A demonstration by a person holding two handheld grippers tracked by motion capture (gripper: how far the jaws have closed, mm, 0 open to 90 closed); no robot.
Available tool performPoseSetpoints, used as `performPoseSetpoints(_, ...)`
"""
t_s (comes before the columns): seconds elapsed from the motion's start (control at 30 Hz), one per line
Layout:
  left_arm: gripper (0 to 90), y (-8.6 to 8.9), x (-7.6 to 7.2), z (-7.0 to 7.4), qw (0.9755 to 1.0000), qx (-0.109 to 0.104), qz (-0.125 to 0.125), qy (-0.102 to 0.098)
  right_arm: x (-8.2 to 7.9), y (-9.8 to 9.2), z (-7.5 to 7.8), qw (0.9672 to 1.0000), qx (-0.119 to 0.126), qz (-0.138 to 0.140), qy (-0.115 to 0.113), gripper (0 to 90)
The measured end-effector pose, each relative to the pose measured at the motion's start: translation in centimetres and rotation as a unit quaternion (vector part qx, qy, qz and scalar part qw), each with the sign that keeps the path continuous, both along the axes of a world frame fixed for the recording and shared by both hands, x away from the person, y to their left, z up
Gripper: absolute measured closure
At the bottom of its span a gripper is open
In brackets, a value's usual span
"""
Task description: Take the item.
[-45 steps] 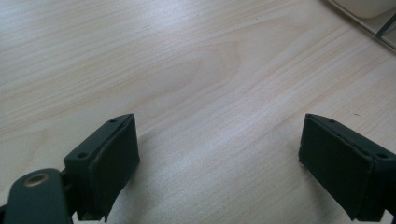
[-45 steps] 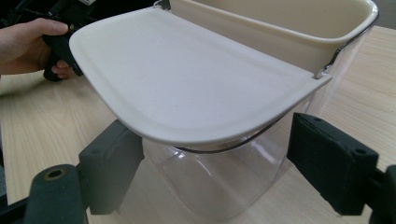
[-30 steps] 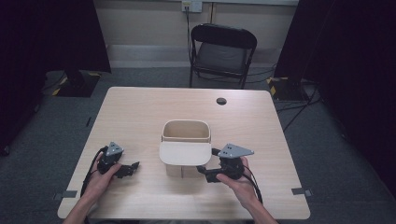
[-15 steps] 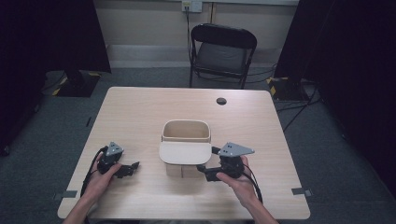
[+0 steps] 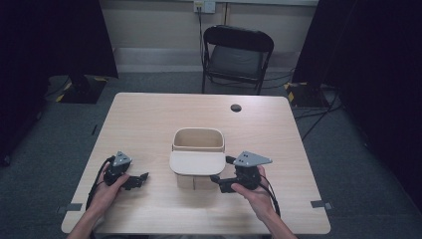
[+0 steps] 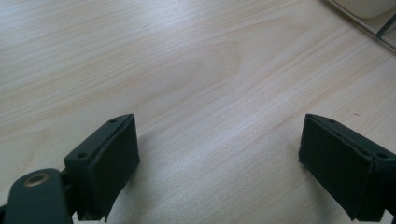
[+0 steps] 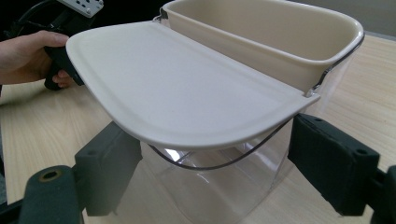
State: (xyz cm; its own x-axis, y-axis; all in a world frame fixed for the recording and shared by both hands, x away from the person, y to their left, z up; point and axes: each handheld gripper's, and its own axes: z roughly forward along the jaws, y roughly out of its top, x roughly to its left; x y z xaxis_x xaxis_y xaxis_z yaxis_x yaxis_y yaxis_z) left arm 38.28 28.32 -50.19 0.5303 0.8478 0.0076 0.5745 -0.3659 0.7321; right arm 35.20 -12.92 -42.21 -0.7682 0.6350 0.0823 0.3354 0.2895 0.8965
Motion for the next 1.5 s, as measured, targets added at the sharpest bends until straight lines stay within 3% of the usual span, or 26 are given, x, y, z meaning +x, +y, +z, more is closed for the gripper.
performPoseSetpoints(1.5, 11.4, -0.01, -0.02, 0.01, 1.0, 0.001, 0.001, 0.0, 0.88, 0.04, 0.87, 0.9999, 0.01, -0.01, -0.009, 19.2)
